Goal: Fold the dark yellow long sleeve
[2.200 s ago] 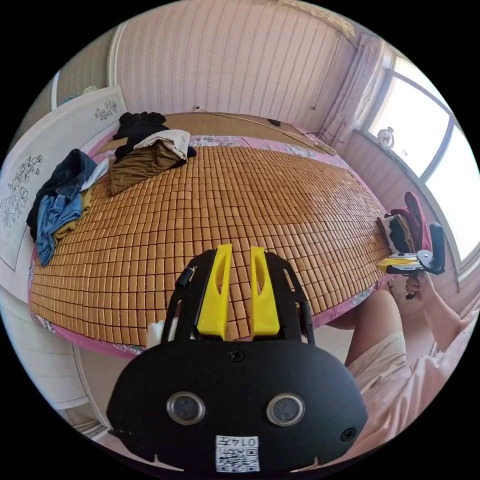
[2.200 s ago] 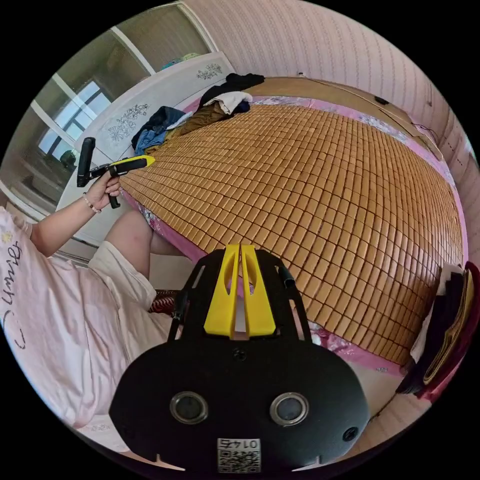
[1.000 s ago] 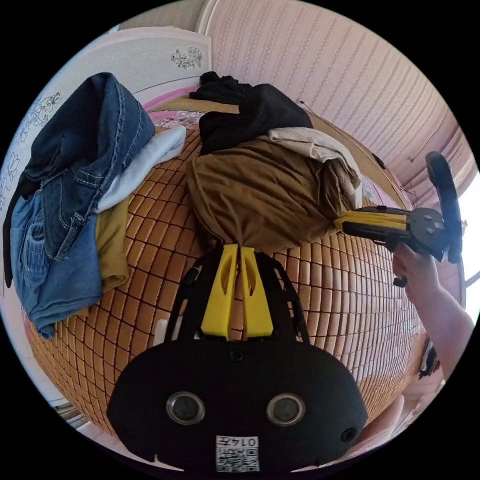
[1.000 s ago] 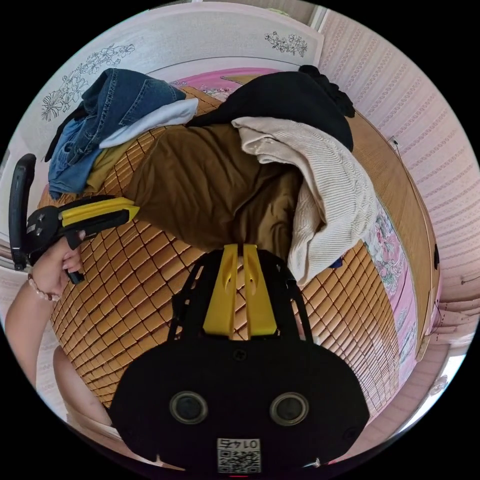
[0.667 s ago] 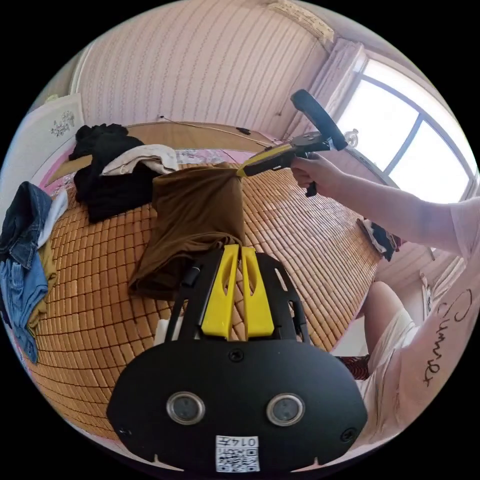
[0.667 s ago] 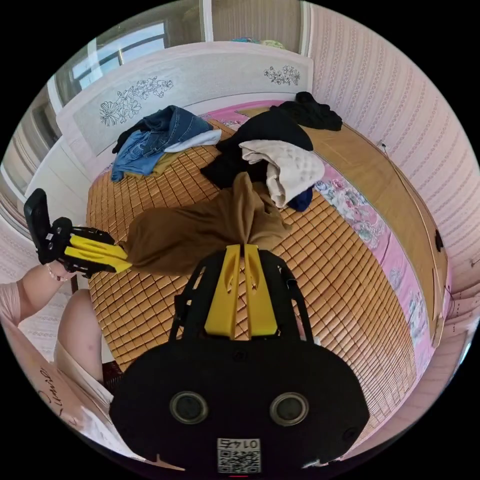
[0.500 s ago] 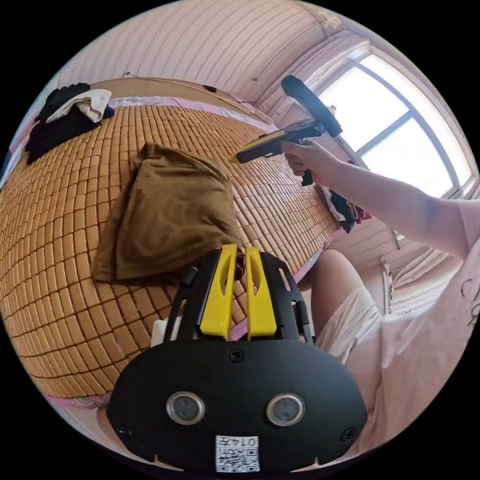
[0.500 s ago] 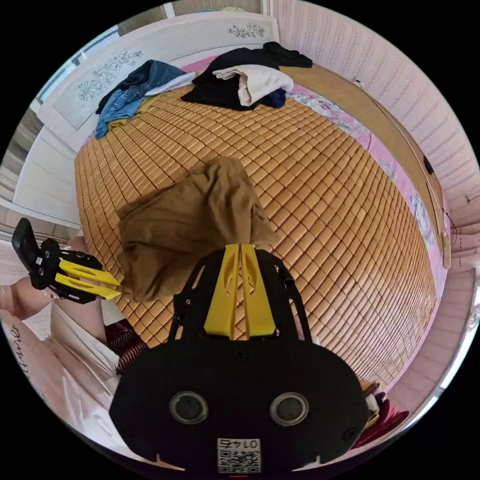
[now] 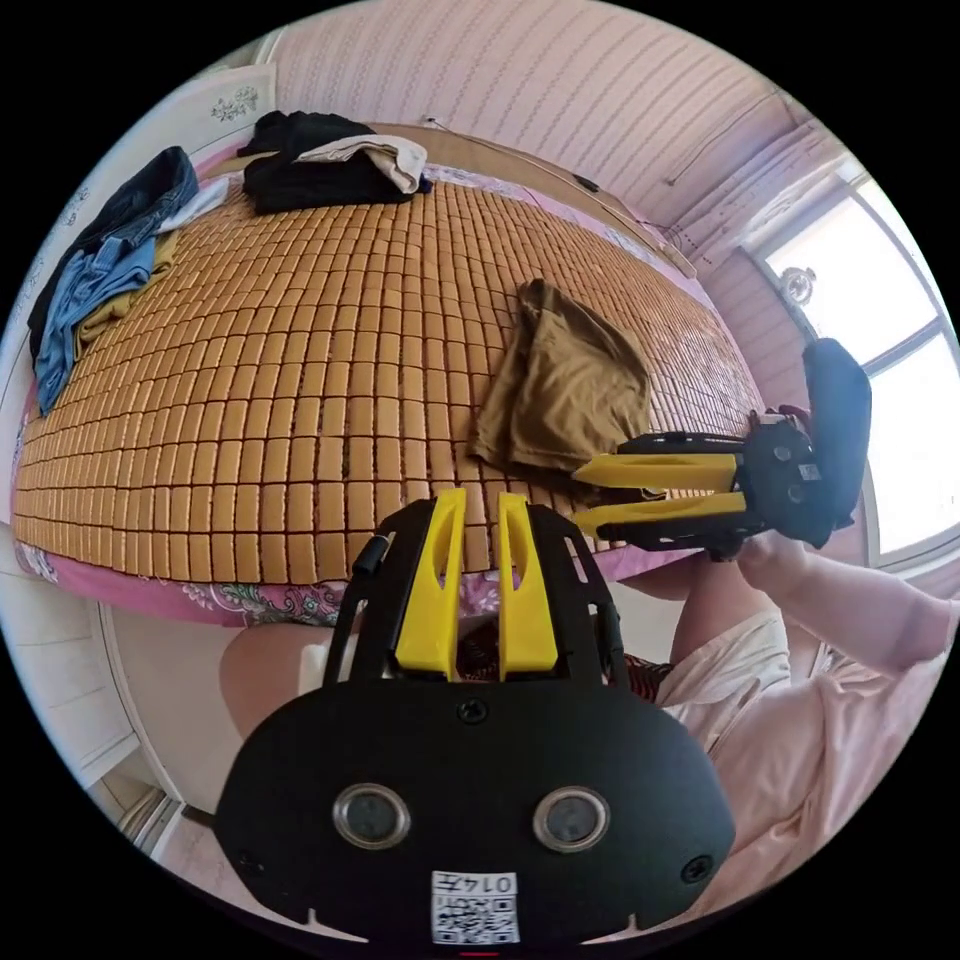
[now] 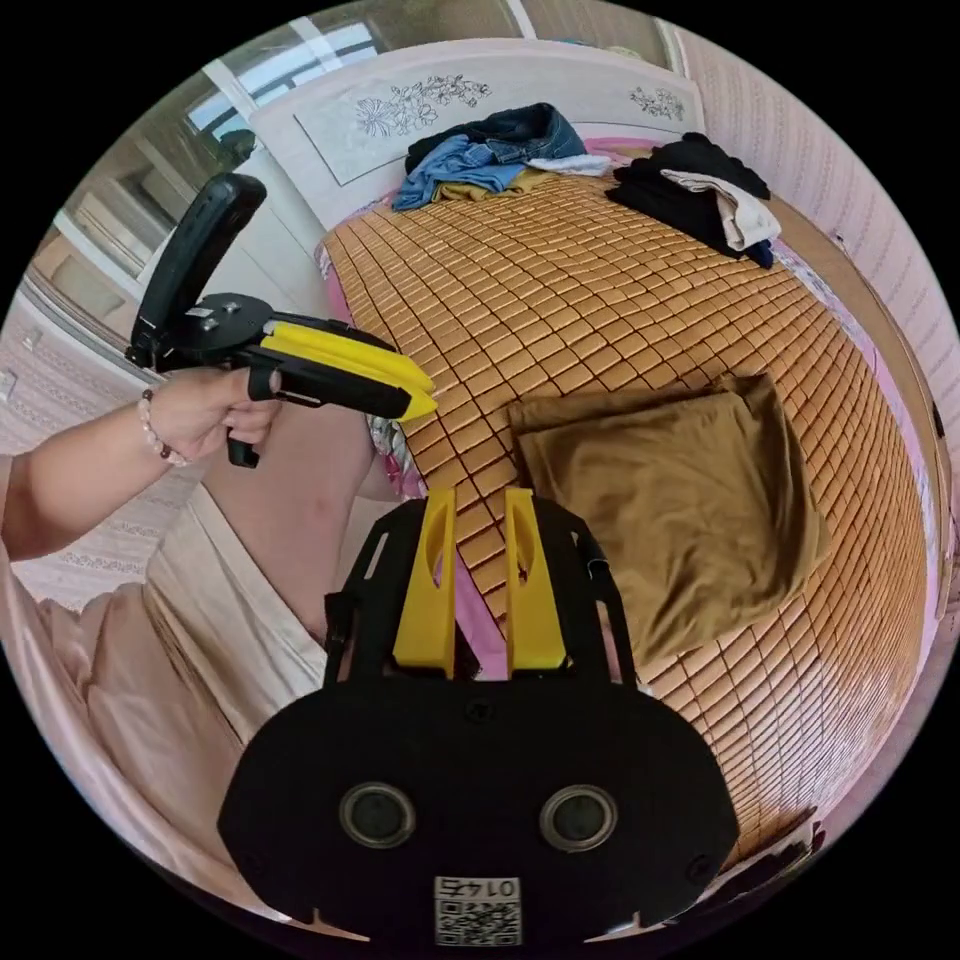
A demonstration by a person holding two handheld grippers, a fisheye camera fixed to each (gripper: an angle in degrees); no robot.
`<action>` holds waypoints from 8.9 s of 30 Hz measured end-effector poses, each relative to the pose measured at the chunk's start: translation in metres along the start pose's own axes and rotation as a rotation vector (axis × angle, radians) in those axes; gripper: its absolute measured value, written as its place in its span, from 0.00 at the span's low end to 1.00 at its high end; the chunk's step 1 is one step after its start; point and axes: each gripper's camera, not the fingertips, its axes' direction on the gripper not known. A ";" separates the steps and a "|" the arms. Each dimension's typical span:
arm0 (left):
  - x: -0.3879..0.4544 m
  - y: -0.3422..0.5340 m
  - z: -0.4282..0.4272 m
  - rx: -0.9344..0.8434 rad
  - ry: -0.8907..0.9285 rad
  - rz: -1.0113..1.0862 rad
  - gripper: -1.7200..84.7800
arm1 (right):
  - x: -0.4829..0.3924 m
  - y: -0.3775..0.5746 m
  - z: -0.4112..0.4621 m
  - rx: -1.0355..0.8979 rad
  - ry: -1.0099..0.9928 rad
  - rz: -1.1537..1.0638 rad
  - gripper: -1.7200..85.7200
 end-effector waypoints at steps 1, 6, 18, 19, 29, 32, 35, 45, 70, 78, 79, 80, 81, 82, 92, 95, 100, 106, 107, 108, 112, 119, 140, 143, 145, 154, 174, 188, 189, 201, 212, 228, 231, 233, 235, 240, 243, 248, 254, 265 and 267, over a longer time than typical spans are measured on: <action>-0.003 -0.003 -0.001 -0.002 -0.007 -0.020 0.09 | 0.000 -0.014 0.010 -0.033 0.039 0.006 0.13; -0.001 -0.016 0.001 -0.026 -0.028 -0.022 0.09 | 0.024 -0.036 0.039 -0.166 0.093 0.108 0.12; 0.016 -0.075 0.021 -0.061 0.007 0.091 0.12 | 0.107 0.029 -0.022 0.044 -0.233 0.351 0.02; 0.018 -0.076 0.017 -0.034 -0.002 0.107 0.12 | 0.109 0.035 -0.027 0.054 -0.218 0.348 0.02; 0.000 -0.088 0.020 -0.052 -0.013 0.046 0.10 | 0.087 -0.008 -0.017 -0.023 -0.106 0.190 0.11; -0.003 -0.089 0.017 -0.068 -0.005 0.043 0.10 | 0.096 -0.013 -0.005 -0.097 -0.003 0.235 0.08; 0.001 -0.094 0.018 -0.070 0.012 0.067 0.11 | 0.110 -0.005 -0.022 -0.059 -0.088 0.278 0.04; 0.042 -0.117 0.027 -0.070 0.050 0.193 0.13 | 0.169 0.072 -0.099 0.170 -0.335 0.455 0.03; 0.083 -0.119 0.059 -0.149 -0.152 0.198 0.04 | 0.223 0.308 -0.225 0.291 -0.226 0.991 0.04; 0.089 -0.097 0.054 -0.172 -0.165 0.223 0.01 | 0.202 0.282 -0.236 0.208 -0.041 0.935 0.14; 0.088 -0.093 0.053 -0.174 -0.162 0.220 0.01 | 0.200 0.274 -0.240 0.195 0.007 0.912 0.15; 0.087 -0.088 0.052 -0.176 -0.159 0.217 0.01 | 0.199 0.266 -0.244 0.180 0.047 0.892 0.16; 0.087 -0.086 0.051 -0.176 -0.158 0.217 0.01 | 0.199 0.263 -0.245 0.170 0.066 0.883 0.16; 0.086 -0.081 0.050 -0.176 -0.155 0.217 0.01 | 0.201 0.257 -0.246 0.144 0.094 0.876 0.16; 0.070 -0.011 -0.024 0.044 0.038 0.150 0.01 | 0.171 0.292 -0.320 0.199 -0.105 0.882 0.02; 0.073 0.004 -0.085 0.219 0.039 0.169 0.01 | 0.159 0.328 -0.386 0.463 -0.298 0.884 0.02; 0.070 0.011 -0.207 0.513 0.101 0.155 0.01 | 0.131 0.362 -0.514 0.811 -0.346 0.823 0.02; 0.081 0.068 -0.367 0.905 0.201 0.255 0.01 | 0.066 0.394 -0.674 1.150 -0.325 0.578 0.02; 0.086 0.086 -0.396 0.981 0.222 0.288 0.01 | 0.051 0.401 -0.703 1.208 -0.320 0.525 0.02; 0.089 0.095 -0.409 1.020 0.225 0.303 0.01 | 0.042 0.404 -0.717 1.232 -0.312 0.498 0.02; 0.115 0.158 -0.482 1.234 0.143 0.387 0.01 | -0.029 0.423 -0.804 1.383 -0.207 0.353 0.02; 0.141 0.249 -0.565 1.516 0.093 0.435 0.01 | -0.165 0.451 -0.939 1.581 -0.082 0.008 0.02; 0.191 0.077 -0.560 1.169 -0.216 0.224 0.01 | -0.074 0.287 -0.961 1.245 0.134 0.478 0.02; 0.218 0.099 -0.596 1.409 -0.191 0.315 0.01 | -0.116 0.297 -1.004 1.475 0.248 0.331 0.02; 0.222 0.100 -0.596 1.420 -0.155 0.349 0.01 | -0.125 0.299 -1.003 1.526 0.281 0.267 0.02; 0.145 0.075 -0.361 0.819 -0.186 0.400 0.01 | -0.032 0.271 -0.765 1.013 0.310 0.391 0.02; 0.052 0.051 -0.059 -0.171 -0.098 0.135 0.01 | 0.128 0.295 -0.331 0.135 -0.218 0.923 0.02; 0.051 0.014 -0.065 -0.200 -0.177 0.096 0.08 | 0.131 0.273 -0.281 -0.108 -0.178 0.856 0.06; 0.051 0.010 -0.068 -0.194 -0.187 0.105 0.09 | 0.134 0.273 -0.280 -0.124 -0.154 0.853 0.07; 0.158 -0.226 -0.005 -0.025 -0.078 0.459 0.09 | 0.297 0.097 -0.345 0.112 0.113 0.641 0.13; 0.292 -0.437 0.165 -0.093 0.106 0.488 0.09 | 0.417 -0.015 -0.266 0.007 0.230 0.669 0.08; 0.353 -0.452 0.164 -0.016 0.007 0.610 0.08 | 0.277 0.277 -0.369 0.332 0.341 1.006 0.06; 0.386 -0.455 0.160 0.012 -0.017 0.675 0.08 | 0.280 0.231 -0.393 0.407 0.361 0.819 0.07; 0.409 -0.461 0.175 -0.038 -0.029 0.707 0.08 | 0.296 0.184 -0.392 0.424 0.289 0.683 0.10; 0.417 -0.468 0.188 -0.096 -0.005 0.677 0.08 | 0.312 0.149 -0.383 0.364 0.248 0.606 0.11; 0.424 -0.472 0.206 -0.135 0.012 0.605 0.08 | 0.351 0.110 -0.338 0.137 0.203 0.601 0.11; 0.432 -0.473 0.207 -0.127 0.007 0.619 0.07 | 0.348 0.118 -0.337 0.121 0.295 0.596 0.05; 0.441 -0.481 0.207 -0.141 0.036 0.625 0.06 | 0.337 0.225 -0.414 0.539 0.148 0.768 0.02; 0.475 -0.482 0.189 -0.106 -0.020 0.677 0.08 | 0.254 0.482 -0.482 0.925 0.231 1.129 0.04; 0.580 -0.432 0.186 -0.210 0.058 0.879 0.09 | 0.209 0.638 -0.461 0.832 0.387 1.480 0.11; 0.594 -0.420 0.197 -0.248 0.036 0.921 0.09 | 0.221 0.628 -0.454 0.762 0.401 1.448 0.10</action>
